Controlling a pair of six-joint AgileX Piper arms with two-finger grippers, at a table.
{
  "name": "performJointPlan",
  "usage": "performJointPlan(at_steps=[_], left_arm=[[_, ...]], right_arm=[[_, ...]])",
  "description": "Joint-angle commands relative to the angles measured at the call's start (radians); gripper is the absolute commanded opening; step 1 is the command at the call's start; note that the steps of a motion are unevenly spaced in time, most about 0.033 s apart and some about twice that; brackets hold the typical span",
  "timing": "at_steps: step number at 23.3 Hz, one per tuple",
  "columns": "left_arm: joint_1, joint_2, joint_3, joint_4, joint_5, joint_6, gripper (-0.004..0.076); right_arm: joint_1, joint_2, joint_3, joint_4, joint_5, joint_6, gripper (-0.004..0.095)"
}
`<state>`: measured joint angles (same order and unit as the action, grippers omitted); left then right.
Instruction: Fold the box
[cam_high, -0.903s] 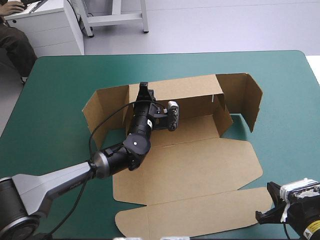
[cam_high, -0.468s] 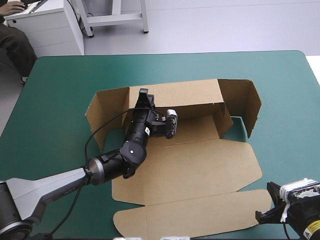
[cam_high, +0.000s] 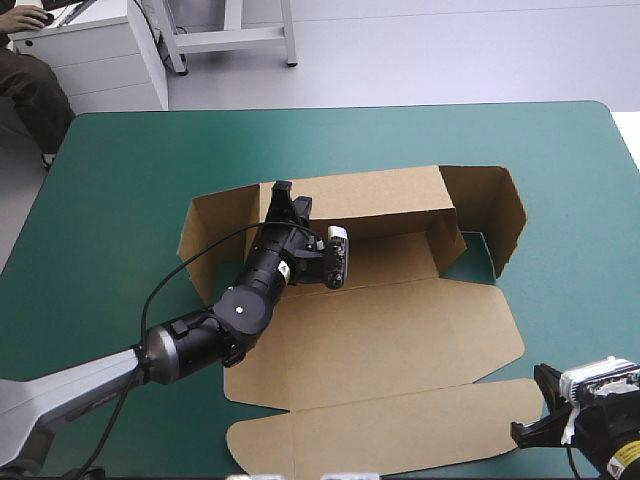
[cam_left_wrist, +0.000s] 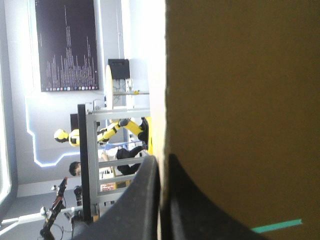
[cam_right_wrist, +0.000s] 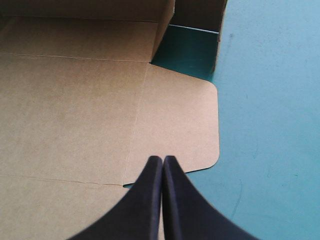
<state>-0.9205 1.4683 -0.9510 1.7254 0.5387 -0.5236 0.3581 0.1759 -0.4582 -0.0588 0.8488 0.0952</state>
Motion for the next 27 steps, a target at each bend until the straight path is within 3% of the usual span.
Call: performJointPlan(at_steps=[1,13,17,23,27], left_arm=[[-0.006,-0.084,-0.008,0.077,-0.051,0.002,-0.001],[-0.015,-0.125,-0.067,0.077,-0.067,0.046,-0.001],[-0.09,-0.175,-0.029,0.072,0.025,0.004,-0.001],[-0.118,-0.304,-0.007,0.028,-0.035,-0.022,-0.001],[-0.112,-0.291,-0.007,-0.012,-0.04,0.042,-0.001]], right_arm=[[-0.005,0.014,-0.025,-0.005,-0.067,-0.01,-0.0018],[-0.005,0.014,-0.025,-0.005,-0.067,-0.01,-0.0018],[-0.005,0.014,-0.025,-0.005,-0.067,-0.01,-0.0018],[-0.005,0.014,-0.025,-0.005,-0.067,-0.01,-0.0018],[-0.005,0.014,-0.025,0.006,-0.067,-0.01,-0.0018]])
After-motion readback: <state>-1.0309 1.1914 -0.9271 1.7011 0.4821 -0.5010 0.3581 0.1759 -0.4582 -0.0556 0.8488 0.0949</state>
